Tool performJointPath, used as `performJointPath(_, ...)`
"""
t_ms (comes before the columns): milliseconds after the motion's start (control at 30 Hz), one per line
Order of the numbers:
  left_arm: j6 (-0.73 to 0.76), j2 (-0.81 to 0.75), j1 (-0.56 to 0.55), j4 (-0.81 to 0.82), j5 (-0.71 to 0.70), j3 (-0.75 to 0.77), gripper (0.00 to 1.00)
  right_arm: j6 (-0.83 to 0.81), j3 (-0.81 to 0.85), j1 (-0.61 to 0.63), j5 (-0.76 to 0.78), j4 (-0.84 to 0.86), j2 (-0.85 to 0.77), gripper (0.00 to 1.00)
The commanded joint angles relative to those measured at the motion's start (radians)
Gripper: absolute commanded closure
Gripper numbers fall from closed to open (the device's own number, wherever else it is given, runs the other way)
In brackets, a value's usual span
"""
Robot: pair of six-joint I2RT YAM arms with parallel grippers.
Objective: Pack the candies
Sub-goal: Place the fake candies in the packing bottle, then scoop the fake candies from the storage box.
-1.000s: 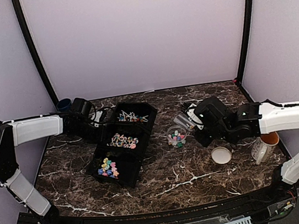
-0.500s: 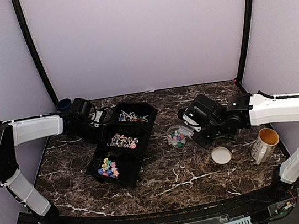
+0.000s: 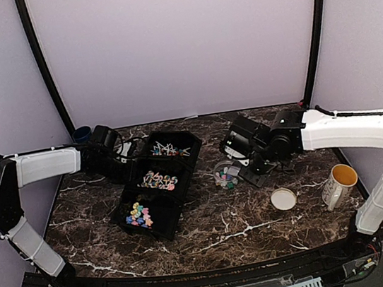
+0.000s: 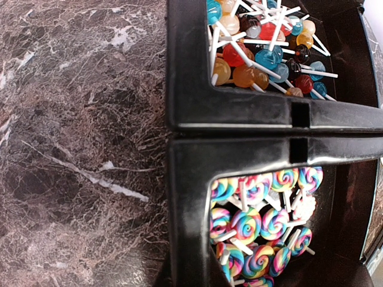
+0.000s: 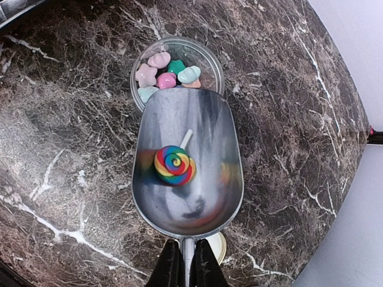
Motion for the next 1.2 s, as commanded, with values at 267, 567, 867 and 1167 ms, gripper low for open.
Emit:
performJointPath(267,-0.020,-0.084,0.001,0.076,0.073,0.060,1.00,-0.007,0.112,0.012,-0.006,-0.135,0.035,1.00)
performJointPath(567,-0.022,-0.083,0.001,0.075,0.078,0.059,1.00,-0.030,0.165,0.012,-0.007,-0.187,0.098,1.00)
performJointPath(867,-0.022,-0.083,0.001,0.077,0.084,0.060,1.00,-0.034,0.205,0.015,0.019,-0.208,0.109,1.00)
performJointPath(1167,-0.017,-0.067,-0.001,0.072,0.127,0.068,1.00,-0.132,0.316,0.061,0.017,-0.173,0.071,1.00)
